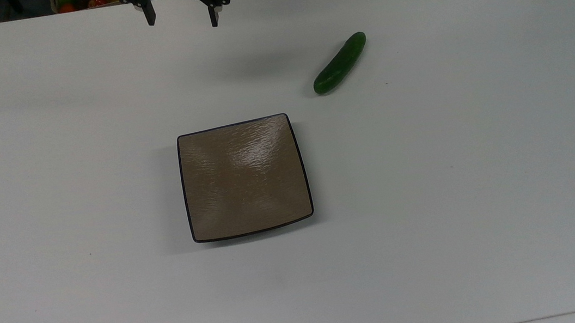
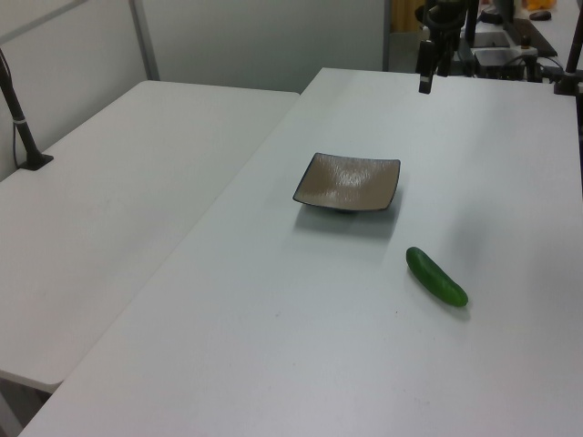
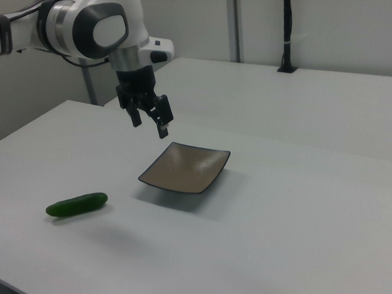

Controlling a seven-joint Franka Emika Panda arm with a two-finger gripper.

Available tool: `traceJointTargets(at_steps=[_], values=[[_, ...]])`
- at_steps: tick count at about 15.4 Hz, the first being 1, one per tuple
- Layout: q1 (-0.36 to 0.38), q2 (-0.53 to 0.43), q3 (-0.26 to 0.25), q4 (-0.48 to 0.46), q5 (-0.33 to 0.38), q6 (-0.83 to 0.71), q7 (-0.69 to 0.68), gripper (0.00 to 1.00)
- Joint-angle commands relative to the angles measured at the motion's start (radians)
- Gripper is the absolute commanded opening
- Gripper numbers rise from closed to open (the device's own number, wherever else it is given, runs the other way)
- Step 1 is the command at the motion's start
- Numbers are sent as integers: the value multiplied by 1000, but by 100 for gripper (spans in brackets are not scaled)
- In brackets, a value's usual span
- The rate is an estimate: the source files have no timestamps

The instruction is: Cucumber placed on a ceramic plate

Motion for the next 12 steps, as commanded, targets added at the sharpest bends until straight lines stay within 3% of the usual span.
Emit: traceJointTargets(at_steps=[1, 12], values=[[4, -1, 10, -7, 9, -17, -7, 100], [6, -4, 30, -22, 9, -32, -6, 100]])
